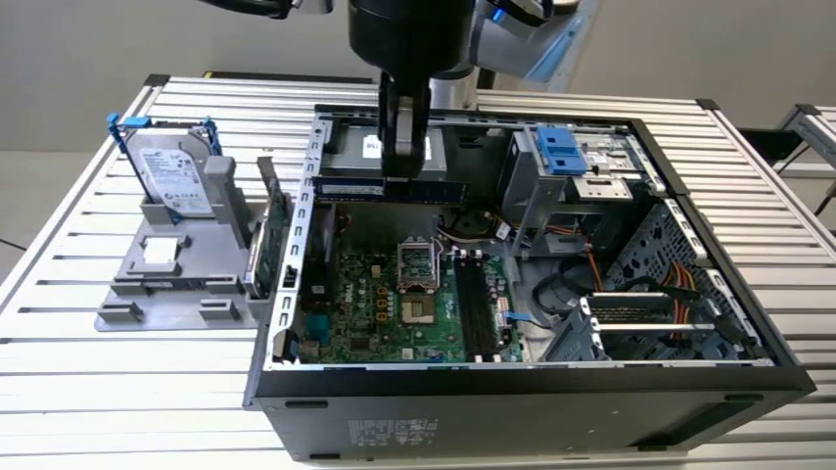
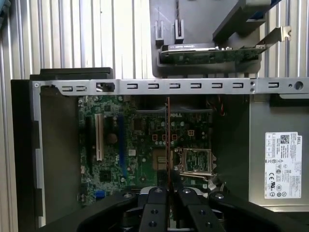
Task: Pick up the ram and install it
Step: 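Pick up the ram and move it above insertion slot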
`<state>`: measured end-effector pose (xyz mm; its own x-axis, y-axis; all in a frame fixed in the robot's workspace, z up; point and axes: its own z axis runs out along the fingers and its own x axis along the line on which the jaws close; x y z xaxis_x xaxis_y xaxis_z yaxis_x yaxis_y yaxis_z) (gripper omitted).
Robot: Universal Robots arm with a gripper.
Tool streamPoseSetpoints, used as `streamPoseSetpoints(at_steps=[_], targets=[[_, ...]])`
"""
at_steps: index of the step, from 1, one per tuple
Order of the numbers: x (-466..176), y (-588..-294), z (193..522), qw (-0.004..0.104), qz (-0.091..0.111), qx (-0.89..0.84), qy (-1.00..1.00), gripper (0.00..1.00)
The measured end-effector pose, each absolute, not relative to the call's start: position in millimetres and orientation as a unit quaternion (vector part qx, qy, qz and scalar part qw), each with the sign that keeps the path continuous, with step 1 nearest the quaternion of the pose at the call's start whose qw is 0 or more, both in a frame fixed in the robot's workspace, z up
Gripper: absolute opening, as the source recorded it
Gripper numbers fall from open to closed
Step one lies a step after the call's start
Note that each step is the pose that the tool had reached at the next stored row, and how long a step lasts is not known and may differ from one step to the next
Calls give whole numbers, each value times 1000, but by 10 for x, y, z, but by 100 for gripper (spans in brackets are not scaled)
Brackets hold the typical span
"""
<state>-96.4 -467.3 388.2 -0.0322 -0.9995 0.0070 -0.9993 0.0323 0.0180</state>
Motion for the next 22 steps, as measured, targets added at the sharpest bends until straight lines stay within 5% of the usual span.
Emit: streamPoseSetpoints(at_steps=[22], targets=[[-577, -4672, 3882, 9, -4, 694, -720, 0]])
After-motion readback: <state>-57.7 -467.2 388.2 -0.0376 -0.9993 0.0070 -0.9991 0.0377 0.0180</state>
